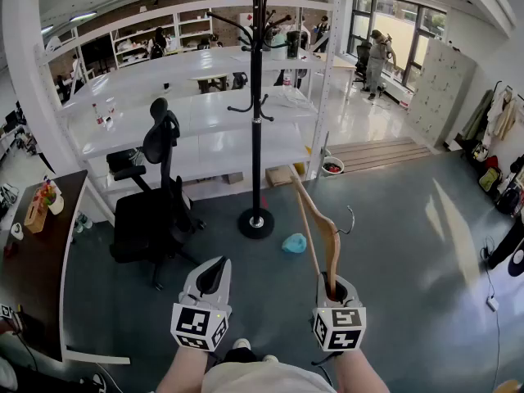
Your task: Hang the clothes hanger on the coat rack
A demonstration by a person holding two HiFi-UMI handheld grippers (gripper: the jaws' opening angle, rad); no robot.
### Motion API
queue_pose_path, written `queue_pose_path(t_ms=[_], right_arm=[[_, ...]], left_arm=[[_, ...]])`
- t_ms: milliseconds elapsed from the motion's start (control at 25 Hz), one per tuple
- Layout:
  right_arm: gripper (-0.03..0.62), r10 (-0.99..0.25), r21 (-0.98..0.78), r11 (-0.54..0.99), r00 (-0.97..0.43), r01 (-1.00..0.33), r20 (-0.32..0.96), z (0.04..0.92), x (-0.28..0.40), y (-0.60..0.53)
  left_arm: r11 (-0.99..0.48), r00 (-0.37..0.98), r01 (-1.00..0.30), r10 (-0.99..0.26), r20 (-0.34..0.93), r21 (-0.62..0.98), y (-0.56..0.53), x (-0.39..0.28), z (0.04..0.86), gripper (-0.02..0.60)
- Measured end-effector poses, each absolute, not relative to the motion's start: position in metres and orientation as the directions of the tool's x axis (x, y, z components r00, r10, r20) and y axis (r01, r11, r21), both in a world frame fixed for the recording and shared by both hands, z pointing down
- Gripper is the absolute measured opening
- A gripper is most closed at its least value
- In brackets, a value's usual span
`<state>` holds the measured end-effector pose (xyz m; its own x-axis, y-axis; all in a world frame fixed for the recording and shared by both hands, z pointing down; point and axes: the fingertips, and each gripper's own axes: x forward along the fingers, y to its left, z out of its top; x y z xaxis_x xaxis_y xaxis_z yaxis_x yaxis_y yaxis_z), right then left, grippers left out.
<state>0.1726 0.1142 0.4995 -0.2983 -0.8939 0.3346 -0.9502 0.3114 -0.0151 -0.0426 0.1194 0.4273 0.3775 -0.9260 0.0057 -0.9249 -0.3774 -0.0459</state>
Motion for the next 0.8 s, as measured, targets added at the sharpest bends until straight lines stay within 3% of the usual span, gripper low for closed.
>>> queue_pose_path(t_ms=[800], right_arm=[[0.028, -0.888, -0.033, 0.313, -0.304, -0.949, 0.344, 0.504, 0.166, 0.097]], left_arm=[[-0.351, 0.351, -0.936, -0.936, 0.003, -0.036, 0.107, -0.054, 0.434, 0.000]])
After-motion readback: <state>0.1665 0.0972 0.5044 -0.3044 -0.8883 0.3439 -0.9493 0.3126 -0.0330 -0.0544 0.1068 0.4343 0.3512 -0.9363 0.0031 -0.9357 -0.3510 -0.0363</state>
